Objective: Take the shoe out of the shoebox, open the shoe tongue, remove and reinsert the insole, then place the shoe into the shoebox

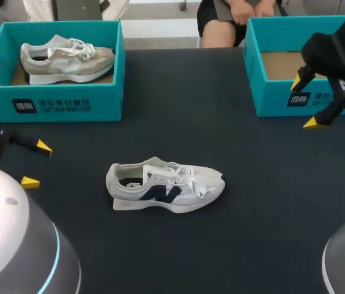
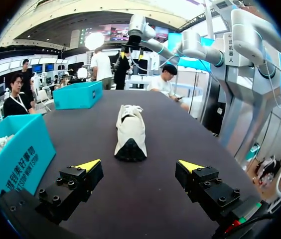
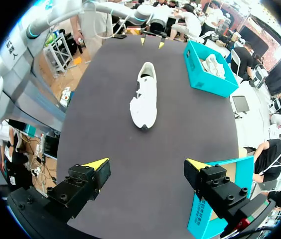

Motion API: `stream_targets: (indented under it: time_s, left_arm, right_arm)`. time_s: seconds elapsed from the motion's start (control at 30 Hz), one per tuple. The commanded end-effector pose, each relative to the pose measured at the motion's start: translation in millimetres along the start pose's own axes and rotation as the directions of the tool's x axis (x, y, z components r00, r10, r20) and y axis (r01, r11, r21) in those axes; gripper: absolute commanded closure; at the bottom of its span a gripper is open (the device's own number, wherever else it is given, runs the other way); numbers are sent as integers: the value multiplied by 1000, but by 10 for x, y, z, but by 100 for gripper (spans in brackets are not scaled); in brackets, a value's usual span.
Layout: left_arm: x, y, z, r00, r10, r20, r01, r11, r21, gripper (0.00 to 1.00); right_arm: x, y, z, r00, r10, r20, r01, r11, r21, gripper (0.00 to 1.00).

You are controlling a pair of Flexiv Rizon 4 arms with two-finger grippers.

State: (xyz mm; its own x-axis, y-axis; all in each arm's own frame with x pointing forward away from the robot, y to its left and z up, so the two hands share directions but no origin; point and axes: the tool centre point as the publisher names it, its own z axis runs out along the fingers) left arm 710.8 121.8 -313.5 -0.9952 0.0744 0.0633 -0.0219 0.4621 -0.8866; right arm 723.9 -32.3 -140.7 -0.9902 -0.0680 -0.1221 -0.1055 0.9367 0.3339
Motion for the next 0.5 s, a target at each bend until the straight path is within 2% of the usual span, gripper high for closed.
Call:
stream_targets:
  time_s: [0.03,0.1,0.2,0.27,0.3,0.5]
  left_arm:
    - [38,-7,8,1000,1,20,0,1000,-2,0]
    - [37,62,76,999,8,36,-9,999,49,0]
    - [36,187,172,996,50,70,-54,997,52,0]
    - [40,257,234,998,42,45,-44,998,50,0]
    - [41,281,268,996,56,69,-61,996,61,0]
    - [41,407,431,997,41,61,-46,996,78,0]
  right_arm:
    - [-22,10,7,1000,1,-4,-1,1000,3,0]
    - [-22,10,7,1000,1,-4,-1,1000,3,0]
    - [-22,10,7,1000,1,-4,-1,1000,3,0]
    - [-22,10,7,1000,1,-4,-1,1000,3,0]
    - [-22,10,7,1000,1,-4,-1,1000,3,0]
    - [-22,10,7,1000,1,-4,-1,1000,3,0]
